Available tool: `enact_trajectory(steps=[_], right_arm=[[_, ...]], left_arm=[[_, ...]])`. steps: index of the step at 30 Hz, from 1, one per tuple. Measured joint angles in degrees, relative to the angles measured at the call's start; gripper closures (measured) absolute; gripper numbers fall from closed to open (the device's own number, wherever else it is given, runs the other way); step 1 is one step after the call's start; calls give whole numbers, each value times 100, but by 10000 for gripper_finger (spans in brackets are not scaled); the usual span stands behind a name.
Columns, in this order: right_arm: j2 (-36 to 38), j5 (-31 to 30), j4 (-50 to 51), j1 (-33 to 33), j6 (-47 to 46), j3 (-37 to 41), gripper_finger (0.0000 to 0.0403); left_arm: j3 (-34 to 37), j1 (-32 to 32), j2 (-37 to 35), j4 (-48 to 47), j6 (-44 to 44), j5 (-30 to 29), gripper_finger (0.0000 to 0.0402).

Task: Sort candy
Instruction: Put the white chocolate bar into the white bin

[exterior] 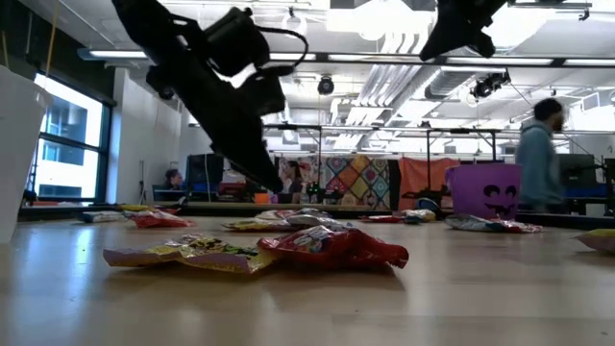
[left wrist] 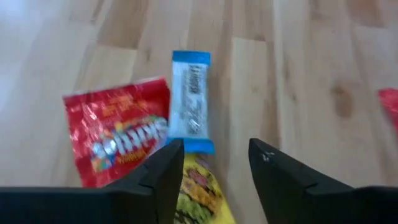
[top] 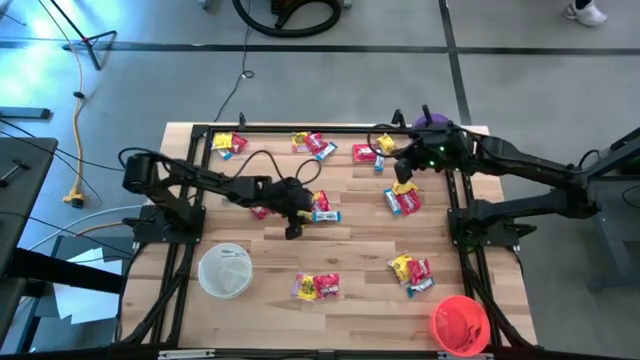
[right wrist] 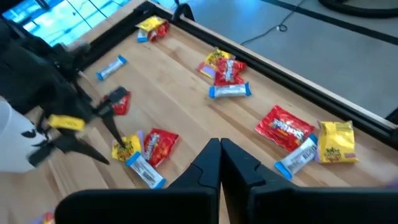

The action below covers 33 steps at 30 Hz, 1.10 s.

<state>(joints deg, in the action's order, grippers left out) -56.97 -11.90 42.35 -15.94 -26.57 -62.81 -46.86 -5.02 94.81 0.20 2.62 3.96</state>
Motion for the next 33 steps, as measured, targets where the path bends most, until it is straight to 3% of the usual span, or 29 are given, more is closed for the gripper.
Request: enact_trajectory(steps=[10,19,23,33], right_arm=[[-2,0,-114,0,107,0,402],[-4,0,-114,0,145,0,402],[-4,0,-138,0,165,0,402],[-4,0,-149,0,260,0,402]], left_arm=[[-742,-26,902,-257,-95,-209,206],[-1046,-26,1178,-752,-415,-291,208],[-1046,-79,1180,-889,-431,-337,238],[-1038,-101,1083,-962,-545,-314,356]])
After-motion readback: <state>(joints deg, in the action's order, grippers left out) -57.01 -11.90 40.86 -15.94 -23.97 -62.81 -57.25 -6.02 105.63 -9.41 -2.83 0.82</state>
